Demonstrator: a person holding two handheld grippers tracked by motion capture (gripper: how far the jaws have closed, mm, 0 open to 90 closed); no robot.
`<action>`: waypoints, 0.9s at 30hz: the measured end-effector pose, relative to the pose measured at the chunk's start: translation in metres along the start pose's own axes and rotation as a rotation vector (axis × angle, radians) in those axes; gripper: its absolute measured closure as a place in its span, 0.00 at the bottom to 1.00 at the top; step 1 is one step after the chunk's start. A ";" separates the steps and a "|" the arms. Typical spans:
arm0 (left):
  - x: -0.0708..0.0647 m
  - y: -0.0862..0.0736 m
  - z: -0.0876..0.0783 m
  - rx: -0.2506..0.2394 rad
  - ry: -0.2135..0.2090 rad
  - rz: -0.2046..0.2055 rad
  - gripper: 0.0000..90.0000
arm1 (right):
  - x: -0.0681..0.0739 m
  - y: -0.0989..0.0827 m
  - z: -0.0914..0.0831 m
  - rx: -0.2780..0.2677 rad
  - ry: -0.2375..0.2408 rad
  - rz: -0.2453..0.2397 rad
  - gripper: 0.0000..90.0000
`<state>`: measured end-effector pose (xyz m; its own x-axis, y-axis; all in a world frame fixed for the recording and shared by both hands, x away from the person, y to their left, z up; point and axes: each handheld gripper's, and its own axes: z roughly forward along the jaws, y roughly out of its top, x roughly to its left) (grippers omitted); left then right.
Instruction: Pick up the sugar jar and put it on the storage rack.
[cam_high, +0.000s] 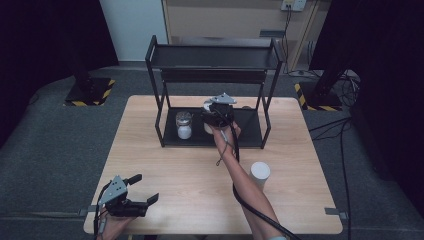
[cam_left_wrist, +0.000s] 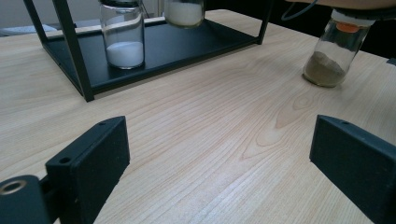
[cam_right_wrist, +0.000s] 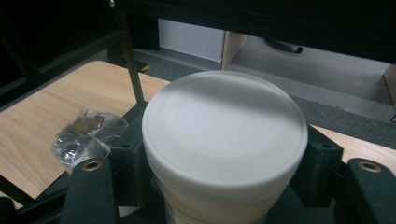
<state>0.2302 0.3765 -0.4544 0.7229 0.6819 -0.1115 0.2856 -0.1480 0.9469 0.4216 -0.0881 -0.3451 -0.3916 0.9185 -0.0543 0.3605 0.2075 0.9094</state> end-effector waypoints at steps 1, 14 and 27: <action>0.000 0.000 0.000 0.000 0.000 0.000 0.04 | 0.000 -0.001 0.002 0.003 0.002 0.008 0.37; 0.001 0.000 0.000 0.000 0.000 -0.001 0.04 | 0.004 -0.017 0.019 0.018 -0.014 0.016 0.38; 0.001 -0.001 -0.001 -0.001 0.000 0.000 0.04 | 0.006 -0.026 0.025 0.024 -0.016 0.020 0.37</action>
<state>0.2304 0.3776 -0.4548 0.7227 0.6820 -0.1119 0.2855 -0.1472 0.9470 0.4309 -0.0793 -0.3797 -0.3702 0.9279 -0.0432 0.3887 0.1969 0.9001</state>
